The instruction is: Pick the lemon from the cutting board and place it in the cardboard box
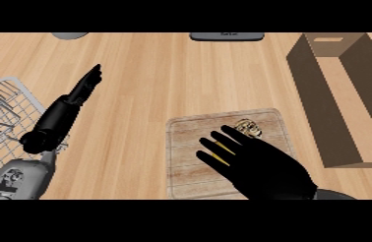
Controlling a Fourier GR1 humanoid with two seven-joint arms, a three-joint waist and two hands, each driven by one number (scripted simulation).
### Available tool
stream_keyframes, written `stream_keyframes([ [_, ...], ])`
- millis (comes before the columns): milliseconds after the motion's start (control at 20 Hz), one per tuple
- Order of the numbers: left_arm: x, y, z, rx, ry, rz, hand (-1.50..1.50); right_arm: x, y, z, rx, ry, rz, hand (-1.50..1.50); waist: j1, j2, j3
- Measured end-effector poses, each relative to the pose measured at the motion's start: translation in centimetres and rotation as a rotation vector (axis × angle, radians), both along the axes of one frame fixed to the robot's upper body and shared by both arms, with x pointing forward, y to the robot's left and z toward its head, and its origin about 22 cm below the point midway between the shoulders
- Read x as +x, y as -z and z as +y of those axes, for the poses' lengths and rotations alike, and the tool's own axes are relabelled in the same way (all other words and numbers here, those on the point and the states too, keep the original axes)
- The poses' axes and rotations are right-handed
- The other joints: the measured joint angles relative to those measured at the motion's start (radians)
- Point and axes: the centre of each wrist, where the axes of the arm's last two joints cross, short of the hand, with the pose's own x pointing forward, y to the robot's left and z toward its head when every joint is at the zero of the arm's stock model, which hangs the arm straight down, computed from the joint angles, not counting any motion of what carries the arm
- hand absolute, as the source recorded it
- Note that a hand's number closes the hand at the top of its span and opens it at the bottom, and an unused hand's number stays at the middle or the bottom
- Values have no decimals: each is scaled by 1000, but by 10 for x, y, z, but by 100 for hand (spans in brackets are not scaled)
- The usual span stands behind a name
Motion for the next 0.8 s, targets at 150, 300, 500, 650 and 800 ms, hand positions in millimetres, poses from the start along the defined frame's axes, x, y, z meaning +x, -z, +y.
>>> stream_keyframes([
  [150, 2, -5, -2, -3, -4, -1, 0, -5, 10, 9, -5, 3, -11, -150, -1, 0, 0],
  [300, 1, -2, -10, -2, -6, 1, 0, 0, 23, 9, -20, 8, -21, -150, 0, 0, 0],
  [500, 0, 0, -14, -2, -6, 2, 0, 7, 29, 17, -52, 25, -44, -150, 0, 0, 0],
  [650, -3, -4, -13, -2, -8, 4, 0, 12, 37, 15, -64, 33, -51, -150, 1, 0, 0],
  [800, -3, -3, -6, -1, -5, 3, 0, 14, 46, 14, -67, 38, -52, -150, 0, 0, 0],
])
